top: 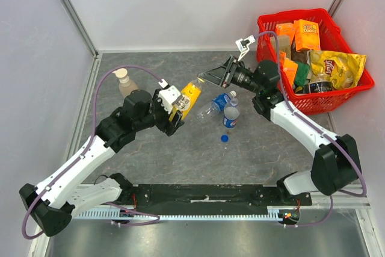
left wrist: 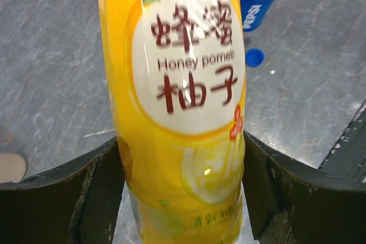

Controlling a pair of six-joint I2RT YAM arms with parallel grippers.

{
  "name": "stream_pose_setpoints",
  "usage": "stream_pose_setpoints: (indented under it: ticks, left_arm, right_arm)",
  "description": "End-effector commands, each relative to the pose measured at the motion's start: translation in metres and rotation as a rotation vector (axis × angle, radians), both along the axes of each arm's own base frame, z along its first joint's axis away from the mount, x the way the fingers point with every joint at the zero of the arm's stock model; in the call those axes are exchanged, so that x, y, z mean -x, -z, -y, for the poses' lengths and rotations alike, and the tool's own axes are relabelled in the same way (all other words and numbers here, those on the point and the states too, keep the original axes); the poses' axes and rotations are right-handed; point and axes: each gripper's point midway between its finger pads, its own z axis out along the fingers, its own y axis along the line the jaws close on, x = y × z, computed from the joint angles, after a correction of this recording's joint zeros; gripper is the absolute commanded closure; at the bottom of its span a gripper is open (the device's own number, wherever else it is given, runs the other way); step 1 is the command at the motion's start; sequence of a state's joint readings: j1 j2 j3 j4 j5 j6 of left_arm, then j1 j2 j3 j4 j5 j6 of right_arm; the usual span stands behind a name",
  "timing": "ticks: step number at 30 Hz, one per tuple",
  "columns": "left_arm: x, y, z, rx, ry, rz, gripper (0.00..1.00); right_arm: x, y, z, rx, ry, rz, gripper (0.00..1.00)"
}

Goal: Unscrew the bottle caps

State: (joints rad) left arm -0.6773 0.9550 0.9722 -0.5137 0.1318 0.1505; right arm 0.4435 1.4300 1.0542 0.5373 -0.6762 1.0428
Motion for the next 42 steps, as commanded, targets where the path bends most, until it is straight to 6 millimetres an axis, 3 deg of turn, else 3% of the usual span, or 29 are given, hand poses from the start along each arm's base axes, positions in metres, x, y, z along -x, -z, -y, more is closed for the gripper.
stream_pose_setpoints:
  ticks: [1,7,21,26,29,37,42]
  left_arm:
    - [0.004,-0.045,0.025,0.111,0.123,0.064,0.19]
    - [0.004,-0.052,0.036,0.129,0.160,0.041,0.19]
    - [-0.003,-0.032,0.037,0.079,0.135,-0.026,0.23]
    - [-0.004,-0.027,0.037,0.064,0.135,-0.036,0.36]
    - [-0.004,-0.028,0.037,0.063,0.137,-0.037,0.54]
    - [0.009,-0.035,0.040,0.093,0.189,-0.044,0.57]
    - [0.027,-0.042,0.048,0.137,0.289,-0.059,0.66]
  right_arm:
    - [0.024,-0.021,0.003,-0.001,-0.039,0.113,1.00]
    - [0.031,-0.026,0.005,-0.011,-0.038,0.132,1.00]
    - [0.039,-0.038,0.013,-0.068,-0.004,0.142,1.00]
    - [0.040,-0.039,0.015,-0.068,0.001,0.147,1.00]
    - [0.040,-0.036,0.015,-0.056,0.004,0.151,1.00]
    - [0.047,-0.036,0.014,-0.063,-0.033,0.212,1.00]
    - [0.059,-0.045,0.014,-0.076,-0.079,0.283,1.00]
